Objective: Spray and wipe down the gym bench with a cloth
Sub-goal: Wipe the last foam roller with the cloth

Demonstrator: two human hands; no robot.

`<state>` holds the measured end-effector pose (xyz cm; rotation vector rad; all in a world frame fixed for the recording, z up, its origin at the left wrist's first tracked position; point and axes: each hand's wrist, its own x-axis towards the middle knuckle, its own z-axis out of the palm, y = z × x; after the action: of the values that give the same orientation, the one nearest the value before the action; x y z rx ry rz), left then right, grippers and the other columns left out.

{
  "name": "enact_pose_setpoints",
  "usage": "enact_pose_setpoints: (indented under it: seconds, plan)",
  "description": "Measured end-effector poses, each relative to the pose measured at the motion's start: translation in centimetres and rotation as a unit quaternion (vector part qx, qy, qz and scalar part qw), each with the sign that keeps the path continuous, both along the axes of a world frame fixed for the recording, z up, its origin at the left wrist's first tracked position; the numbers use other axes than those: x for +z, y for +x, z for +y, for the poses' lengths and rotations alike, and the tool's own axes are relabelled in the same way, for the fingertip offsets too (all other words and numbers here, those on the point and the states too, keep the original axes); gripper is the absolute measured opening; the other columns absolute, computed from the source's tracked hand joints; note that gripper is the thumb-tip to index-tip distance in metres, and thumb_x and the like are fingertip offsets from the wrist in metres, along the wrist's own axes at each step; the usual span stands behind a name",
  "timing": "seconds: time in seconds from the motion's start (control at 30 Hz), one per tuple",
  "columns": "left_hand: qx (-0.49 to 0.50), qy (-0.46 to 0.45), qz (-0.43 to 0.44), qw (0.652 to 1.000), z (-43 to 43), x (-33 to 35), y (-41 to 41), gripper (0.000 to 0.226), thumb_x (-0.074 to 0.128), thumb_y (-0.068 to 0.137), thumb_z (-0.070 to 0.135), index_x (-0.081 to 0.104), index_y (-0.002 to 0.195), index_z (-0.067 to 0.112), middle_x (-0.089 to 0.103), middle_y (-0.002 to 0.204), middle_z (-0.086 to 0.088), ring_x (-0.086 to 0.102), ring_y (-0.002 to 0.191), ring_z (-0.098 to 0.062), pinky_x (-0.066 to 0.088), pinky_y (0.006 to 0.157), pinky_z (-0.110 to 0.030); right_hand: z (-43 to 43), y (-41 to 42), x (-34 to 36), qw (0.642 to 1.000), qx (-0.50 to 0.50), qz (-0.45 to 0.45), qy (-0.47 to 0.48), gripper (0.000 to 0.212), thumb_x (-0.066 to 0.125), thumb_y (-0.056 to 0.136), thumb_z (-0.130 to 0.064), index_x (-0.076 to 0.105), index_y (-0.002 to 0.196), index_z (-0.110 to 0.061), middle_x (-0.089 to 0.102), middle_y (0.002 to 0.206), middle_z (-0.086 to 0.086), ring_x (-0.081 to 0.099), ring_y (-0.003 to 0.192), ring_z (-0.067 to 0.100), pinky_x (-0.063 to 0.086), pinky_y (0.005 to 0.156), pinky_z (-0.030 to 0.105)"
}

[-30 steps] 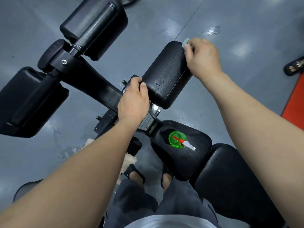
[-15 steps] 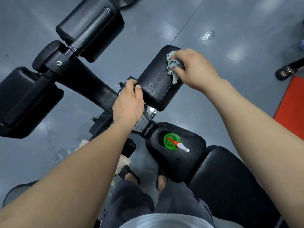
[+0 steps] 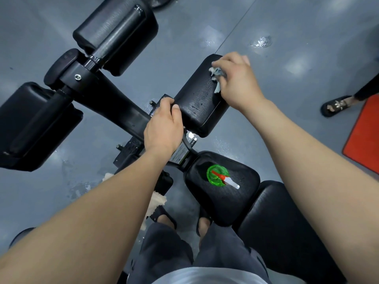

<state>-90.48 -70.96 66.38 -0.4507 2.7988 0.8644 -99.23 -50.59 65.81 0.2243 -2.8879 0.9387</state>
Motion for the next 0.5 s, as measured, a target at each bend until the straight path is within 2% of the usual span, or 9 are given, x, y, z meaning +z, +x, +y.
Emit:
enact_pose_setpoints:
  seconds: [0.13, 0.2, 0.33, 0.43, 0.5]
  plan:
    - [-0.001, -0.003, 0.008, 1.000, -0.1, -0.1, 0.2, 0.034, 0.024, 0.108, 0.038, 0.046, 0.131, 0.029, 0.065, 0.110, 0.003, 0.053, 0.091, -0.019, 0.036, 0.080, -0.035, -1.2, 2.0, 0.0, 0.999, 0.033, 0.017, 0.001, 0.041, 0.051, 0.087, -0.001, 0.070, 0.122, -0.008, 0.064, 0.120, 0.008, 0.051, 0.111, 0.036, 0.045, 0.098, 0.037]
    - [-0.003, -0.002, 0.009, 1.000, -0.1, -0.1, 0.2, 0.035, 0.024, 0.108, 0.038, 0.046, 0.134, 0.029, 0.063, 0.121, 0.001, 0.053, 0.095, -0.020, 0.037, 0.083, -0.034, -1.4, 3.1, -0.2, 0.998, 0.054, 0.027, 0.000, 0.041, 0.052, 0.086, 0.000, 0.071, 0.121, -0.009, 0.065, 0.120, 0.008, 0.052, 0.108, 0.036, 0.044, 0.098, 0.033]
    - [-0.009, -0.008, 0.001, 1.000, 0.0, -0.2, 0.1, 0.045, 0.024, 0.108, 0.040, 0.044, 0.147, 0.028, 0.048, 0.149, 0.003, 0.055, 0.121, -0.020, 0.034, 0.092, -0.033, -0.4, 4.6, -0.7, 0.994, 0.100, 0.040, 0.004, 0.040, 0.056, 0.088, 0.003, 0.070, 0.124, -0.009, 0.066, 0.122, 0.008, 0.053, 0.102, 0.034, 0.036, 0.096, 0.023]
    - [-0.004, -0.003, 0.000, 1.000, 0.1, -0.2, 0.0, 0.045, 0.026, 0.107, 0.040, 0.048, 0.144, 0.027, 0.048, 0.147, 0.004, 0.056, 0.117, -0.020, 0.033, 0.089, -0.031, 0.7, 3.7, -0.8, 0.994, 0.101, 0.041, 0.016, 0.037, 0.056, 0.090, 0.000, 0.070, 0.124, -0.009, 0.066, 0.123, 0.009, 0.056, 0.106, 0.035, 0.035, 0.098, 0.022]
    - [0.001, 0.002, -0.001, 1.000, 0.0, -0.3, 0.0, 0.042, 0.027, 0.107, 0.040, 0.050, 0.140, 0.029, 0.049, 0.143, 0.004, 0.056, 0.112, -0.019, 0.034, 0.087, -0.032, 1.2, 2.1, -1.0, 0.998, 0.058, 0.034, 0.016, 0.038, 0.054, 0.090, -0.002, 0.070, 0.123, -0.009, 0.067, 0.123, 0.010, 0.057, 0.110, 0.038, 0.031, 0.099, 0.016]
